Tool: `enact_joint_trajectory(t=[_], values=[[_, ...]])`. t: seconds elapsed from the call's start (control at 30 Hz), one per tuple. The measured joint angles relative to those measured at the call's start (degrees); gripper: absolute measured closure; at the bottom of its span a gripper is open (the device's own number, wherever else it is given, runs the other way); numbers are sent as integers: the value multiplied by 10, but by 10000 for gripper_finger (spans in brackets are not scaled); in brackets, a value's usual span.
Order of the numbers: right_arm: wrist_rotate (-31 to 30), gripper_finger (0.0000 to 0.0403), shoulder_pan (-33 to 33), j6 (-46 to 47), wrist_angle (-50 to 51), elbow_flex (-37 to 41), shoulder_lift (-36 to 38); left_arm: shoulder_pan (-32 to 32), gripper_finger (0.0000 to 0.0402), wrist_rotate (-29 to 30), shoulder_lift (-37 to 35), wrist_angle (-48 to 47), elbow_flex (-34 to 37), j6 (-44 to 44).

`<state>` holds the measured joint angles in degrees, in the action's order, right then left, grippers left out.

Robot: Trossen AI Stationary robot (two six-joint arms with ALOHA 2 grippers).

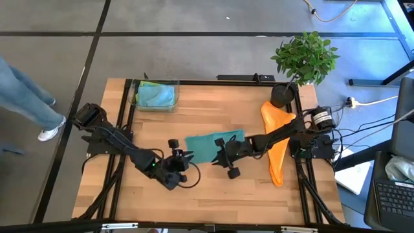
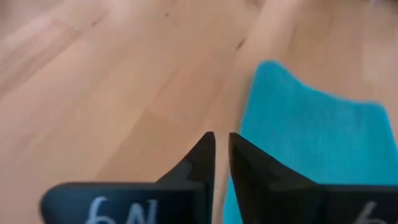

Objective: Fold microfiber towels
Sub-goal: Fold the blue microfiber cloth

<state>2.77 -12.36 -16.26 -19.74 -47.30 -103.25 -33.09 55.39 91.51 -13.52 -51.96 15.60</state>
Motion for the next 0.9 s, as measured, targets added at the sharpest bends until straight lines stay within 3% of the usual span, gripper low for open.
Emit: enact_joint_trajectory(t=[0.27,0.4,0.53,0.67,0.9], values=[[-35,272,-6,9,-2,-117,-81,-34,335,84,-4,-16,0,10],[-57,248,-7,8,43,-180,-135,-48,335,116,-4,-44,0,32],[-92,241,-7,8,108,-222,-175,-59,335,118,-4,-88,0,88],[-128,241,-6,8,107,-238,-196,-61,335,113,-4,-112,0,132],[-133,240,-6,10,87,-242,-201,-61,335,111,-4,-115,0,143]])
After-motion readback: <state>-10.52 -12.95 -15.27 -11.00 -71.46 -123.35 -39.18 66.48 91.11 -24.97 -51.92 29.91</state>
